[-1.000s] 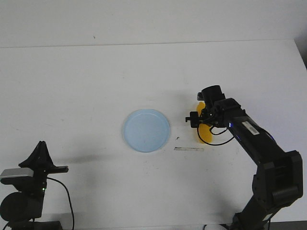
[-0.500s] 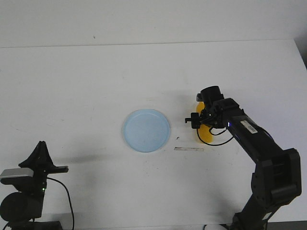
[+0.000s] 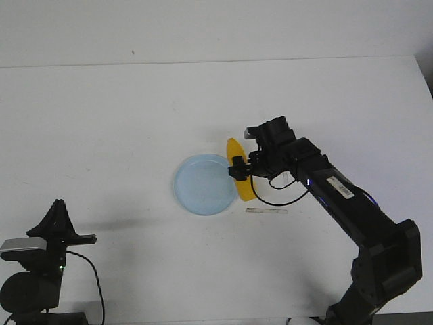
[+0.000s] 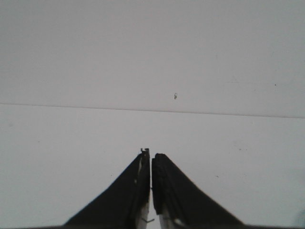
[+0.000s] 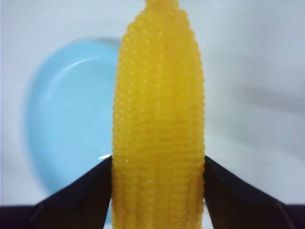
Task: Place corn on plate with both arms
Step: 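Carry the corn with the right gripper over the plate and lower it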
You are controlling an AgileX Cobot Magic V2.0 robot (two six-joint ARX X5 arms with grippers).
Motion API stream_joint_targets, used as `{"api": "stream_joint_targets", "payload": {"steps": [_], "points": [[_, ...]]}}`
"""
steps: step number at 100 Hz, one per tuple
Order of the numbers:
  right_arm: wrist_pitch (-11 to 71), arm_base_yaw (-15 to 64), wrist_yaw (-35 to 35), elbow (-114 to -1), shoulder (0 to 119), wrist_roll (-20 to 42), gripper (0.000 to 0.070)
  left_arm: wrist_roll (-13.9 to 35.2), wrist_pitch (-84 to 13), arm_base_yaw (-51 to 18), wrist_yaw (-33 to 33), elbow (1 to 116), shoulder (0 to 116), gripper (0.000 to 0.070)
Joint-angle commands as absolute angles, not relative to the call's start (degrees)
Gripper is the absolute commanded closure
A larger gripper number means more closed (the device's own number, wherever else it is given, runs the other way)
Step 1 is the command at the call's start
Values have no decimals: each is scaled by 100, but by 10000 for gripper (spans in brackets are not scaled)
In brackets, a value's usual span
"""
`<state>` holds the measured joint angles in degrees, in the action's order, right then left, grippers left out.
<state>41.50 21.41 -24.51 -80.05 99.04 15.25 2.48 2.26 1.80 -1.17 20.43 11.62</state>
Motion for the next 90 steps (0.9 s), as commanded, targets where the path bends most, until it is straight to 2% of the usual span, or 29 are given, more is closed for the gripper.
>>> {"api": "stream_joint_targets", "payload": {"steps": [1, 16, 47, 80, 90], "points": [[3997, 2388, -2578, -8086, 10060, 1682, 366, 215, 290, 187, -117, 2071, 1153, 699], [3800, 2724, -2766, -8086, 10217, 2051, 367, 215, 290, 187, -117, 2071, 1153, 699], [3249, 2980, -2703, -8086, 10617, 2453, 365, 215, 290, 187, -117, 2071, 1153, 699], [3214, 3048, -2689, -8086, 10925, 2456, 357, 215, 287, 187, -117, 2071, 1153, 699], [3157, 3057, -2676, -8086, 10925, 2456, 313, 215, 287, 187, -117, 2071, 1153, 699]]}}
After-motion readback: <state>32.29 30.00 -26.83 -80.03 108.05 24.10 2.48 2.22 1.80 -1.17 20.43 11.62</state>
